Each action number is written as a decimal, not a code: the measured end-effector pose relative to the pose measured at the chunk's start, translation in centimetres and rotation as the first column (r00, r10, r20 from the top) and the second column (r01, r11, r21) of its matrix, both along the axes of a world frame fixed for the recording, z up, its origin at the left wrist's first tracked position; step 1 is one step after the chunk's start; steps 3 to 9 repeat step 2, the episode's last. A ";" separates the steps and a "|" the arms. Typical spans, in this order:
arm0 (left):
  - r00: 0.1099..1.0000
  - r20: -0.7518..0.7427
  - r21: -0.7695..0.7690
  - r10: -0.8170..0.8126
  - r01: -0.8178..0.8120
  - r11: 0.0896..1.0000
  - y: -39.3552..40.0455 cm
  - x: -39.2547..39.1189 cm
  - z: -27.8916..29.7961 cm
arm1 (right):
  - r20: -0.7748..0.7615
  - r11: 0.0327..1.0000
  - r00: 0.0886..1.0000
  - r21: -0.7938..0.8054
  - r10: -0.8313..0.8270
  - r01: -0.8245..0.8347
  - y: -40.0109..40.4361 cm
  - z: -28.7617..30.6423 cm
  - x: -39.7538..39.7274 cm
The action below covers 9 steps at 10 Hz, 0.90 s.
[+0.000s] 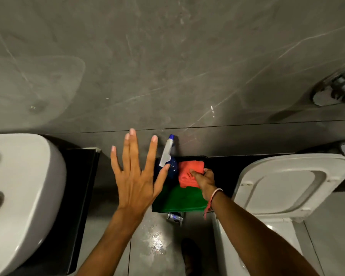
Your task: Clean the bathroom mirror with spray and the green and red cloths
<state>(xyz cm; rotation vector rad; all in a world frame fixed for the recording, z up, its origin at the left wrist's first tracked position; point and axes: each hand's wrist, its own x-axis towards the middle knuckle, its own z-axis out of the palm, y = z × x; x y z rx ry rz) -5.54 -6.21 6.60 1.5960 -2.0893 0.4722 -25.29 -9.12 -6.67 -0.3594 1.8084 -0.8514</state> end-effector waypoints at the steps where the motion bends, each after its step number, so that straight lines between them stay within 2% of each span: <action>1: 0.997 0.066 -0.010 0.046 -0.046 0.999 -1.2 1.8 0.5 | -0.333 0.980 0.922 0.067 0.197 -0.185 -0.2 0.3 0.0; 2: 0.993 0.077 -0.010 0.087 -0.086 0.996 -1.3 2.9 2.5 | -0.667 0.955 0.708 0.019 0.233 -0.297 0.6 2.7 0.5; 9: 0.993 0.077 -0.010 0.087 -0.086 0.996 -1.3 2.9 2.5 | -0.667 0.955 0.708 0.019 0.233 -0.297 0.6 2.7 0.5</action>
